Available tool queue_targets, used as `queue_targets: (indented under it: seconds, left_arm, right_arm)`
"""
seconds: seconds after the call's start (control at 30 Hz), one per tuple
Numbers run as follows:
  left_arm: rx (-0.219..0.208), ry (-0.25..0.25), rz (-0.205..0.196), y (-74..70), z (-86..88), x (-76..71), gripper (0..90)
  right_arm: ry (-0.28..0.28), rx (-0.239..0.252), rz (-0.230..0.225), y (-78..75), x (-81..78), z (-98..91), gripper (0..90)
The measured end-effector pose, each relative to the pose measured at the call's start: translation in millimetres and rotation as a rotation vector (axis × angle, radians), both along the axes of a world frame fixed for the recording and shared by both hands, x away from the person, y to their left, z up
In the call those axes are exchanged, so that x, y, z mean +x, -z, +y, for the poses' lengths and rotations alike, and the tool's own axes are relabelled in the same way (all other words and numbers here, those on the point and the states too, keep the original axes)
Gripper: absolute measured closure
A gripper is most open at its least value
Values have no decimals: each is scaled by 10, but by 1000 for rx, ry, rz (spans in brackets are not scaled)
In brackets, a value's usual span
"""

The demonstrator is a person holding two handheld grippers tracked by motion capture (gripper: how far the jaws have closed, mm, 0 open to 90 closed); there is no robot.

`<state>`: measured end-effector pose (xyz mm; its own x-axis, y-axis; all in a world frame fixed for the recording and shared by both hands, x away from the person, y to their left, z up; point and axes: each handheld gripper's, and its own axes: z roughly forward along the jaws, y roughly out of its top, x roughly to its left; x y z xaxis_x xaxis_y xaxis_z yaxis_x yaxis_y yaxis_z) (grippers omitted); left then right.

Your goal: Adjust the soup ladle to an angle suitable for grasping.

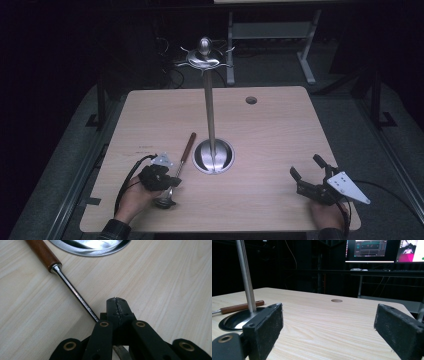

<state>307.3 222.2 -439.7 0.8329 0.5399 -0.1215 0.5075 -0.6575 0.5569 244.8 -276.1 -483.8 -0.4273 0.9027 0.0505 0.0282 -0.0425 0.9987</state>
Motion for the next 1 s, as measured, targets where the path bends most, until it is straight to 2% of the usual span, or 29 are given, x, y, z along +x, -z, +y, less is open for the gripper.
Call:
queue_targets:
  seconds: [0.13,0.17,0.47,0.5,0.57,0.7,0.77,0.83,1.0]
  left_arm:
    - [6,-7,13,31,-9,-2,900]
    - [28,5,20,34,-15,-2,900]
    - [36,-4,16,42,0,-11,900]
    - [25,-11,29,50,24,-12,900]
    - [36,-9,38,54,52,-9,900]
    - [46,-25,33,63,105,-8,900]
    - [27,-51,31,67,129,-15,900]
    - [25,-57,32,65,149,-14,900]
    - [53,-67,22,40,268,1,900]
  right_arm:
    - [0,-1,-1,0,1,-2,80]
    - [0,-1,-1,0,1,-2,79]
    - [0,-1,-1,0,2,-2,79]
    - [0,-1,-1,0,2,-2,80]
    - [0,-1,-1,0,2,-3,80]
    - [0,-1,-1,0,2,-2,80]
    - [0,-1,-2,0,2,-3,79]
    - [0,-1,-1,0,2,-3,80]
    - [0,-1,-2,0,2,-3,80]
